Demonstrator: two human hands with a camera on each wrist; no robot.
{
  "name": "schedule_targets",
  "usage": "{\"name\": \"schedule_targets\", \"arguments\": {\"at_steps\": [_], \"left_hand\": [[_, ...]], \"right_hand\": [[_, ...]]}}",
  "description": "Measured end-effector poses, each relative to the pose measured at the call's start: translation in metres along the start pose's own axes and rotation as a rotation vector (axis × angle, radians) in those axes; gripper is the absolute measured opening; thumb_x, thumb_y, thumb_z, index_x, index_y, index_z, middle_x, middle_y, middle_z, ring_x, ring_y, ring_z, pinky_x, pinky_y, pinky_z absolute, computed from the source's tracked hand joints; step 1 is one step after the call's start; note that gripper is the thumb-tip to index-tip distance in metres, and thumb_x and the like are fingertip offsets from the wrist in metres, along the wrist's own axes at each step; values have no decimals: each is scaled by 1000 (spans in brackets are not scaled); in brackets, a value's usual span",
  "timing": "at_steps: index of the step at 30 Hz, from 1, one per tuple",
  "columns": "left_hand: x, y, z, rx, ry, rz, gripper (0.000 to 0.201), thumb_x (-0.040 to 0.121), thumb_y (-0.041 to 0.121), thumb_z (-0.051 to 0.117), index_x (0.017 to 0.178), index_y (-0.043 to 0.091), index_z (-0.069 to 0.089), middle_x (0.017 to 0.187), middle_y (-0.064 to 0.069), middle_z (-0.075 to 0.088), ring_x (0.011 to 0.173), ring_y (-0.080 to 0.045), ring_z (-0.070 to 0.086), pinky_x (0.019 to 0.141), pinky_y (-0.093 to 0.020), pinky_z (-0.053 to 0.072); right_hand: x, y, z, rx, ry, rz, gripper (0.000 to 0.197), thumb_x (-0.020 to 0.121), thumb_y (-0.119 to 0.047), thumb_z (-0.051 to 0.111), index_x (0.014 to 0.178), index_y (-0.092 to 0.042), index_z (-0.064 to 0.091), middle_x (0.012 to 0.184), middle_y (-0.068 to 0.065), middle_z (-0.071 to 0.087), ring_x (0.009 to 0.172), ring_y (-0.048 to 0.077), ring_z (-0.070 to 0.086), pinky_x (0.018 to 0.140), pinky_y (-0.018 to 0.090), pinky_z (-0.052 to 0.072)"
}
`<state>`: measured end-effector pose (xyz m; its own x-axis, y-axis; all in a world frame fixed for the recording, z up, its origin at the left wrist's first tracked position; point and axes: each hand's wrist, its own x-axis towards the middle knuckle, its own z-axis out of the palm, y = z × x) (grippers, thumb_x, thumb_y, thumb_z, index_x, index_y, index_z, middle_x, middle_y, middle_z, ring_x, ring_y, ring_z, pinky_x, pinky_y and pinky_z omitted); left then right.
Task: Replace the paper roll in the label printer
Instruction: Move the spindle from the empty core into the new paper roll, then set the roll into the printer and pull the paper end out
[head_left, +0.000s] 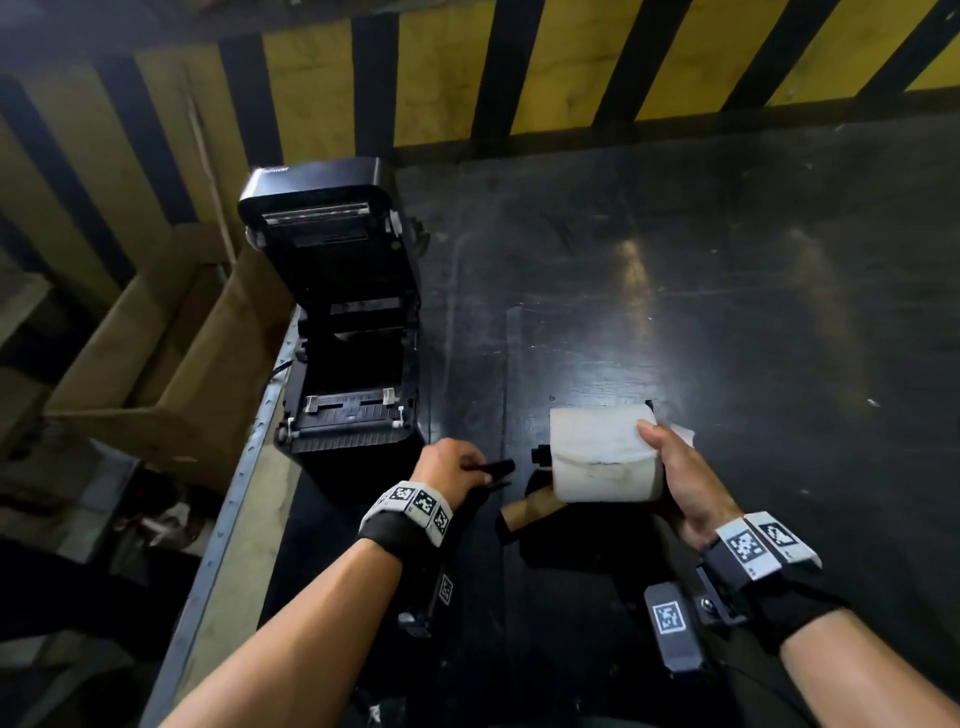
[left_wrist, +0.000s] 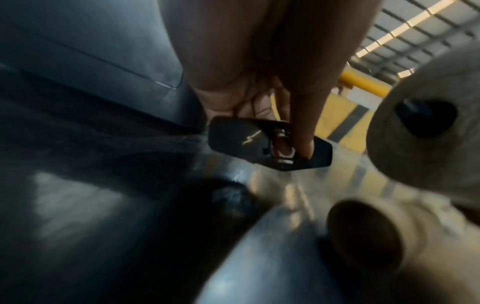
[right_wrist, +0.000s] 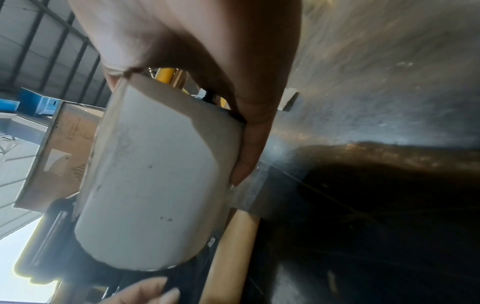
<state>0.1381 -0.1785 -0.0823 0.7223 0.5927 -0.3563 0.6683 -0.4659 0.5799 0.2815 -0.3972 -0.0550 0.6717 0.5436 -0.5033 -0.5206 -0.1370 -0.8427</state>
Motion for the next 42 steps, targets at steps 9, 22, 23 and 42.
{"name": "schedule_targets", "arguments": {"at_steps": [9, 22, 23, 42], "left_hand": [[-9, 54, -41, -965, 52, 123, 13, 88, 8, 58, 89, 9, 70, 56, 7, 67, 54, -4, 58, 56, -15, 49], [-28, 47, -91, -998, 235, 334, 20, 92, 19, 51, 82, 24, 68, 80, -1, 66, 77, -15, 58, 76, -36, 48], [-29, 45, -96, -971, 273, 347, 19, 91, 25, 51, 84, 21, 68, 83, -3, 68, 80, -15, 59, 80, -39, 49], [-61, -34, -173, -867, 56, 308, 44, 81, 53, 54, 93, 15, 74, 100, -10, 75, 100, -27, 68, 95, -48, 52]], "right_hand": [[-14, -22, 30, 144, -21, -4, 27, 87, -41, 46, 98, -22, 62, 82, 2, 76, 80, 22, 68, 84, 47, 50], [-64, -46, 133, 252, 31, -244, 47, 82, -41, 51, 117, -12, 59, 116, 17, 66, 104, 29, 64, 80, 41, 56], [-68, -48, 142, 237, 42, -274, 50, 78, -43, 54, 117, -11, 60, 119, 18, 64, 108, 31, 62, 84, 44, 54], [-87, -27, 233, 14, 91, -627, 18, 88, -15, 49, 98, -12, 64, 89, 3, 68, 76, 4, 63, 64, 11, 50]]}}
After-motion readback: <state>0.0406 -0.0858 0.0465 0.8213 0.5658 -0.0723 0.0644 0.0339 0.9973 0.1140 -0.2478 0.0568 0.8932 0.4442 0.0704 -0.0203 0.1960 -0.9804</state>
